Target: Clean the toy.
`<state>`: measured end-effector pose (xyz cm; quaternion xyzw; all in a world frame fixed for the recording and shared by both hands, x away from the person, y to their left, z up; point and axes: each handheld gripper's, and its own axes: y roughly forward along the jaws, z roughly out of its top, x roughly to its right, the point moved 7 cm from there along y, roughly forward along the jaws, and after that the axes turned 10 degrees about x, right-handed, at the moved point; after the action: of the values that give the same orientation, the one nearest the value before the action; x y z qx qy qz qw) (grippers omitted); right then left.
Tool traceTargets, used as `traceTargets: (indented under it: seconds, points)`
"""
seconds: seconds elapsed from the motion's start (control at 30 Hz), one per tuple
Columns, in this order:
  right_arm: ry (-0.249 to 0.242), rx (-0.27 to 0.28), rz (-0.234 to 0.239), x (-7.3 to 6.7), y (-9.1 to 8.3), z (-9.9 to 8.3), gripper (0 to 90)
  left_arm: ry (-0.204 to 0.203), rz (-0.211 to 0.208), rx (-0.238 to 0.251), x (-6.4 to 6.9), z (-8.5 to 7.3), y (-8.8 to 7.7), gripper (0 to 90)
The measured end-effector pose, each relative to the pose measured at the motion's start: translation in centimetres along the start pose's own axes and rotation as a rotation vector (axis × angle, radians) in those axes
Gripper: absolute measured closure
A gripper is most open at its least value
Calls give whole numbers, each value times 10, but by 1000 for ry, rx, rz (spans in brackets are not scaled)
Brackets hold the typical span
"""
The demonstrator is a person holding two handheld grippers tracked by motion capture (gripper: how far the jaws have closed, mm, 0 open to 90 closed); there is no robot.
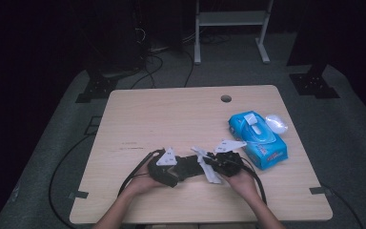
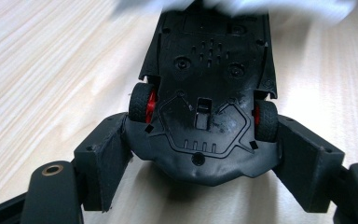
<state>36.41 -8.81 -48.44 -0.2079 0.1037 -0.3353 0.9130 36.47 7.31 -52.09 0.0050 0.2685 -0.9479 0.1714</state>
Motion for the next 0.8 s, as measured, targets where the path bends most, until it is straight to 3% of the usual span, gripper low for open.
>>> traceTargets:
  seconds: [0.07, 0.17, 0.37, 0.43, 0.5, 0.53, 0.63, 0.7, 0.8]
  points:
    - [-20, -15, 3, -4, 14, 1, 847, 6, -8, 1, 2, 0, 0, 241]
    - [-60, -22, -28, 1, 20, 2, 847, 0, -6, 0, 0, 0, 0, 241]
    - [-50, -32, -105, 21, 3, -6, 847, 5, -4, -3, -1, -1, -1, 241]
    - [-20, -20, -103, 22, -1, -8, 847, 7, -1, -3, -1, 0, 1, 241]
    - [-7, -9, -69, 14, 2, -7, 847, 9, 5, -5, -1, 0, 1, 241]
    - [-15, -5, -40, 8, 5, -7, 847, 9, 6, -6, -1, 0, 1, 241]
    - [-62, -14, -19, -4, 11, -6, 847, 4, 9, 0, -2, 0, 1, 241]
    - [-55, -13, -18, 0, 9, -6, 847, 2, 10, -1, -3, -1, 0, 241]
    - [-59, -26, -66, 13, -1, -10, 847, -1, 8, 0, -5, -2, -1, 241]
